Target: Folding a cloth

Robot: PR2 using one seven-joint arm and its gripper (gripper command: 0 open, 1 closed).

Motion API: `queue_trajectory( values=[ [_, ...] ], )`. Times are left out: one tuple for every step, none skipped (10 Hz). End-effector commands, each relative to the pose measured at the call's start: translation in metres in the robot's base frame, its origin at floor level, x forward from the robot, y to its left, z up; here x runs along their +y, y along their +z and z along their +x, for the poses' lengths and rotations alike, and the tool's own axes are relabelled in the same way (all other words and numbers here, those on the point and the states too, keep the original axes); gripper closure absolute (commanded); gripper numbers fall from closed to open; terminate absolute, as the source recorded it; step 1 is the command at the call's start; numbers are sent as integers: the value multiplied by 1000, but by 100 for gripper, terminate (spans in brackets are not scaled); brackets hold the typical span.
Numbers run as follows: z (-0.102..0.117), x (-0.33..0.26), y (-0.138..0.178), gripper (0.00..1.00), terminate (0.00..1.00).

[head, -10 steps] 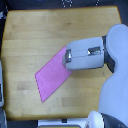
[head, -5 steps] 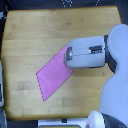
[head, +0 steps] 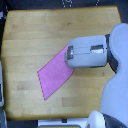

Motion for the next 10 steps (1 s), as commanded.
queue_trajectory(
  values=[
    [-1, 16, 38, 100, 0],
    [-6, 19, 45, 100, 0],
    [-18, 28, 54, 100, 0],
    [-34, 41, 58, 100, 0],
    [-43, 51, 59, 100, 0],
    [-55, 73, 61, 100, 0],
    [-62, 88, 61, 100, 0],
    [-70, 114, 60, 100, 0],
    [-77, 127, 58, 100, 0],
    [-72, 141, 53, 100, 0]
  ],
)
